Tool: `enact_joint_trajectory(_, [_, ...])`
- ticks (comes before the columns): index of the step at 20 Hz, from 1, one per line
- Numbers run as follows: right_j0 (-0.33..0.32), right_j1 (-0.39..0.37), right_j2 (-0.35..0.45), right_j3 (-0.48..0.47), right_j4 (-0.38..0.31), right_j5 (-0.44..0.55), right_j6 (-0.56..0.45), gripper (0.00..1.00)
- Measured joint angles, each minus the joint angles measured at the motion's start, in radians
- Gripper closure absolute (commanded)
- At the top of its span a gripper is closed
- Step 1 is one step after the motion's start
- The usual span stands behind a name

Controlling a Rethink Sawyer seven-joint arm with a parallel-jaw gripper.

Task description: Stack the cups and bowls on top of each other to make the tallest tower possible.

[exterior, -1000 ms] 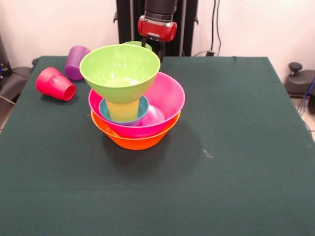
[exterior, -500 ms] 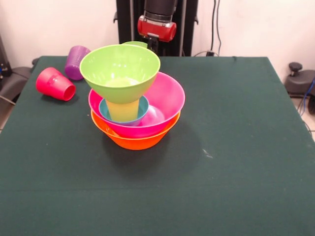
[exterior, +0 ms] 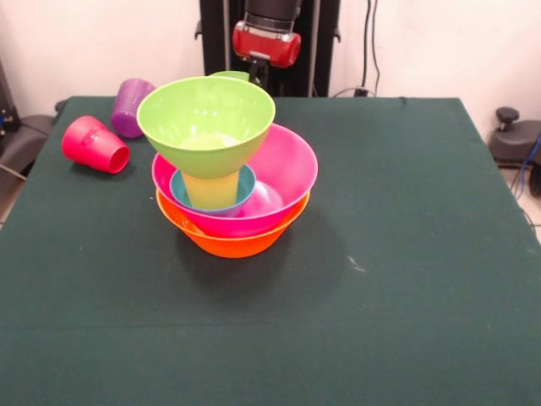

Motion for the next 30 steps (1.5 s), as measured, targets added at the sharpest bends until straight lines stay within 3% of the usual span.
enact_joint_trajectory(3, [0.001, -0.033, -0.003, 0.005, 0.000, 0.000, 0.000, 1.00])
enact_joint_trajectory(4, [0.001, -0.044, -0.004, 0.006, 0.000, 0.000, 0.000, 0.00])
enact_joint_trajectory(13, [0.003, -0.102, -0.010, 0.008, 0.000, 0.000, 0.000, 0.00])
enact_joint_trajectory(30, [0.020, -0.053, -0.015, 0.011, 0.000, 0.000, 0.000, 0.00])
